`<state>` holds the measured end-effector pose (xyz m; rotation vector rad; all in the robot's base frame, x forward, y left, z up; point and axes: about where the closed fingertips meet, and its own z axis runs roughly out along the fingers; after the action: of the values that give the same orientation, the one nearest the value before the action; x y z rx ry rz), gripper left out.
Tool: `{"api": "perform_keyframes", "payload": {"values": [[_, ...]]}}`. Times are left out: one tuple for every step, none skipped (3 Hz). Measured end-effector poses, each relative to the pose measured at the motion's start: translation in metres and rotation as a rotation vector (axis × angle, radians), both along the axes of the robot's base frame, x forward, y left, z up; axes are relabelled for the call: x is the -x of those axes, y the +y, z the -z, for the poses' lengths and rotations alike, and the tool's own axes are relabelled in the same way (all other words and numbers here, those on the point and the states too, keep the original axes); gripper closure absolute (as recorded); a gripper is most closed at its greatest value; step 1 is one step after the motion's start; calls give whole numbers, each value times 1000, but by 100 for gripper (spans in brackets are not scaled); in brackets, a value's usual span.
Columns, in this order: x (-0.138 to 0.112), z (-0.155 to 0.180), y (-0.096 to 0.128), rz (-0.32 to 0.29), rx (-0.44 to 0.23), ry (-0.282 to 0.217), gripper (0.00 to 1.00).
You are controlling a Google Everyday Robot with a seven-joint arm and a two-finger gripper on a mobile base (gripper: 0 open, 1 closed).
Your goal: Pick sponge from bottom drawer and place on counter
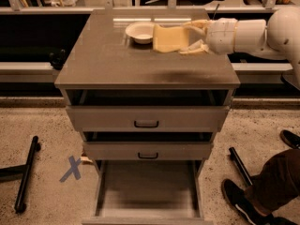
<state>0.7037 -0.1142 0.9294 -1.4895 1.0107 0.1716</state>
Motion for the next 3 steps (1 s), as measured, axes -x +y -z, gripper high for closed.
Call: {"api": "perform_keyframes", "payload": {"values": [[-24,0,5,38,-14,28,100],[-44,4,7,74,-34,63,100],[-61,14,12,81,-43,118,82]]}}
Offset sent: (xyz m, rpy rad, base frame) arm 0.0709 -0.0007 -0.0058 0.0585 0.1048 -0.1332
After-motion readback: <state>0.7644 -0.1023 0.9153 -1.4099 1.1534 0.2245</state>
